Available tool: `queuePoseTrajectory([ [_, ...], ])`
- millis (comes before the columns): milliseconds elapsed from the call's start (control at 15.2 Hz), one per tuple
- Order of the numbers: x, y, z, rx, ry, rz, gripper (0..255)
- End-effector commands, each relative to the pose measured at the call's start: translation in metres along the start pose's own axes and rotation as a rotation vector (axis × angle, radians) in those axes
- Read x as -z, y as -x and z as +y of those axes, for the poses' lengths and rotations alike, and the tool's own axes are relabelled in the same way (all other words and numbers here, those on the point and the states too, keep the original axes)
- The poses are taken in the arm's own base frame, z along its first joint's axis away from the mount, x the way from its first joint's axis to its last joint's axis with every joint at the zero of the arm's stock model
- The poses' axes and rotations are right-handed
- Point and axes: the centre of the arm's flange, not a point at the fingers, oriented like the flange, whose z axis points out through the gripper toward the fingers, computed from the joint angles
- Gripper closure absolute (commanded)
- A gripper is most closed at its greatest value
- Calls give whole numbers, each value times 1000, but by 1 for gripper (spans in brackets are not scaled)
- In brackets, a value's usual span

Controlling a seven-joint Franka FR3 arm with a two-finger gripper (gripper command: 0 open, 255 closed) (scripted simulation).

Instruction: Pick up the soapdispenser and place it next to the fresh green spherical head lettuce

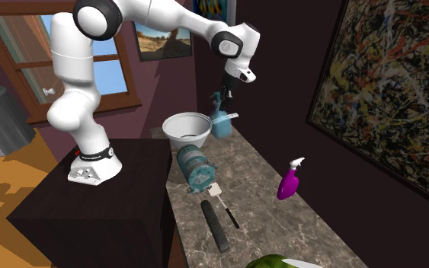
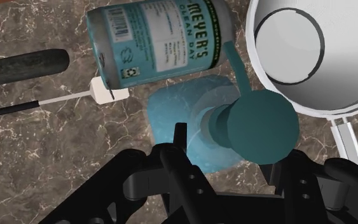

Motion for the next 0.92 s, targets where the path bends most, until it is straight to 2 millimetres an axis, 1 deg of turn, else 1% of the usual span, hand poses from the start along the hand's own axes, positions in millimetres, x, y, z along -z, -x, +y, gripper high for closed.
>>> queuePoseTrajectory([
  [0, 10, 3, -2, 0, 0, 0, 255],
  [462, 45, 14, -7, 0, 0, 0, 255],
  [528, 47, 14, -7, 0, 0, 0, 255],
  [858, 52, 31, 56, 0, 0, 0, 255],
])
